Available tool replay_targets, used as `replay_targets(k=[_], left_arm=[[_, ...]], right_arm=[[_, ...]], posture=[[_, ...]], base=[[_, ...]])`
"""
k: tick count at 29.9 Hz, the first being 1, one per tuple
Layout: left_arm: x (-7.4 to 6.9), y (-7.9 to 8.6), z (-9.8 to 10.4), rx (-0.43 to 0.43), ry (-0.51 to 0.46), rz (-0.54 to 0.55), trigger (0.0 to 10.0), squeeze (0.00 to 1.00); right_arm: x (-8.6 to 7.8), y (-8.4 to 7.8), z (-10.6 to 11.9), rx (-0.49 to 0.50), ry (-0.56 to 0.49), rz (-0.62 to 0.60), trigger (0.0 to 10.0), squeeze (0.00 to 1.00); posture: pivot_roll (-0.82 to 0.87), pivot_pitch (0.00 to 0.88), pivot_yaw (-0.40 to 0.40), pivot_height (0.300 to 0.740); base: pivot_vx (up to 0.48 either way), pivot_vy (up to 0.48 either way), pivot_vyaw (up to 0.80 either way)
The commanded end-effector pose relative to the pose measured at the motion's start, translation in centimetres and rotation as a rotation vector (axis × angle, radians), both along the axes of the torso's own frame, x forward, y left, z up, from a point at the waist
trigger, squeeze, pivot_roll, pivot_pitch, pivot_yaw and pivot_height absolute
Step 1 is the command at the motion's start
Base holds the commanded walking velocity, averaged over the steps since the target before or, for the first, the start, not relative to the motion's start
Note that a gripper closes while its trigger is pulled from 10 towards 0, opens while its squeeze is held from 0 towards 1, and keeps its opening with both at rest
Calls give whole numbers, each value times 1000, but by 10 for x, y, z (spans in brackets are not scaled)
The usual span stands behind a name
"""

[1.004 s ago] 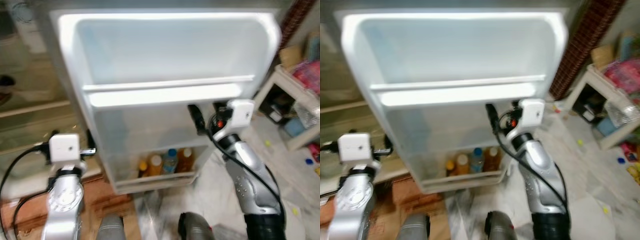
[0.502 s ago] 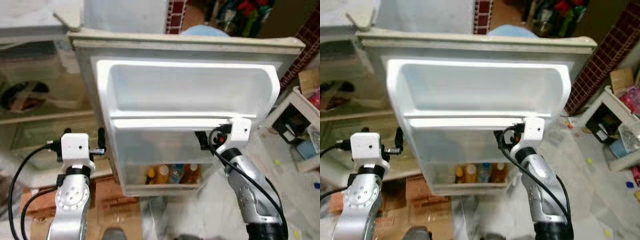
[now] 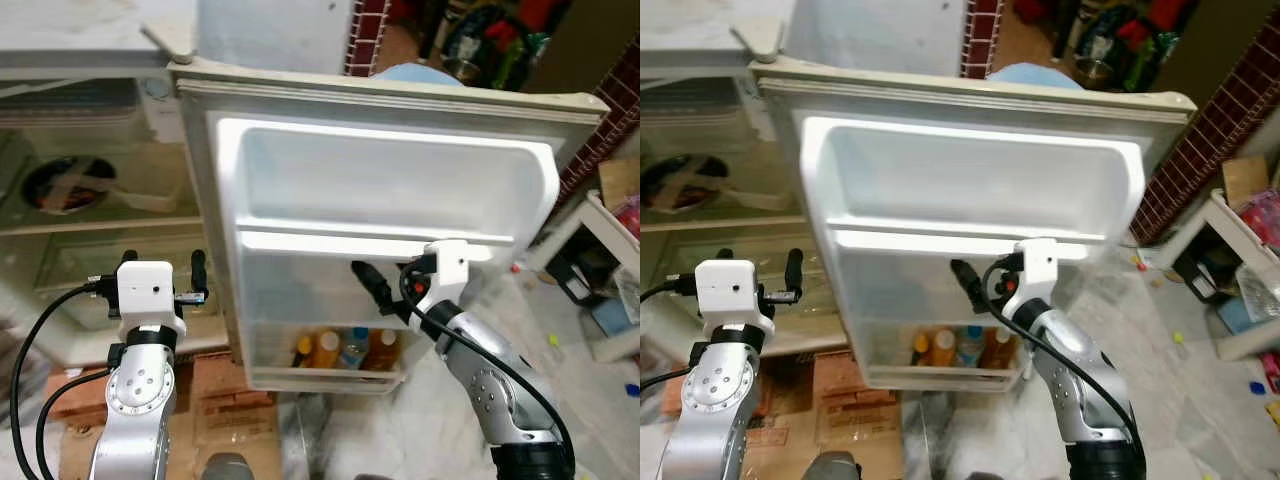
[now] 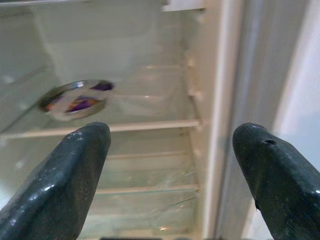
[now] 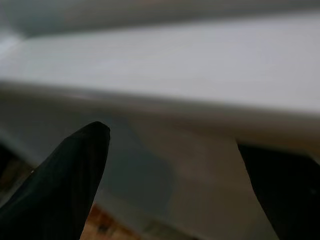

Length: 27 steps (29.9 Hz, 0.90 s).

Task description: Restocking fridge

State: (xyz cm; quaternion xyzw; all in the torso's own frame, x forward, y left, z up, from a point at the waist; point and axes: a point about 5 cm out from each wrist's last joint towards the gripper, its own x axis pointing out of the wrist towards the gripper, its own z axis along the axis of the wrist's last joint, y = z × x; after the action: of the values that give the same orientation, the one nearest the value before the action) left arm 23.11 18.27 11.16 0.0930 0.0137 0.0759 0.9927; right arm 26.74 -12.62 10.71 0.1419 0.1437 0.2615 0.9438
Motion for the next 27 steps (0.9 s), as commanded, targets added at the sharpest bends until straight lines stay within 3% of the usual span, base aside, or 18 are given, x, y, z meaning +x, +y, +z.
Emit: replay_targets(k=[1, 7, 11, 17, 20, 21, 27], left_arm=[[1, 0, 0, 2, 4, -3, 10000, 0], [3, 0, 0, 4, 1, -4, 10000, 0], [3, 0, 0, 7, 1, -5, 10000, 0], [5, 3, -1, 5, 16, 7, 10000, 0], [7, 5, 0, 27, 19, 2, 10000, 0], [9, 6, 0, 38, 23, 7, 10000, 0], [13, 4, 1, 40, 23, 13, 10000, 0]], right_arm=[[-2, -2, 4, -4, -1, 34, 10000, 0], [-8, -3, -1, -26, 48, 148, 10000, 0], [-6, -8, -6, -55, 77, 139, 10000, 0], [6, -19, 0, -82, 32, 88, 10000, 0], [14, -27, 6, -85, 3, 66, 10000, 0], [24, -37, 13, -97, -18, 36, 10000, 0], [32, -44, 18, -114, -31, 30, 10000, 0]], posture=[[60, 0, -64, 740], [62, 0, -61, 740], [67, 0, -61, 740], [70, 0, -56, 740], [73, 0, -48, 740], [72, 0, -45, 740], [72, 0, -44, 740]], base=[[-251, 0, 0], [-241, 0, 0], [-122, 0, 0], [0, 0, 0], [0, -357, 0], [0, -480, 0], [0, -480, 0]])
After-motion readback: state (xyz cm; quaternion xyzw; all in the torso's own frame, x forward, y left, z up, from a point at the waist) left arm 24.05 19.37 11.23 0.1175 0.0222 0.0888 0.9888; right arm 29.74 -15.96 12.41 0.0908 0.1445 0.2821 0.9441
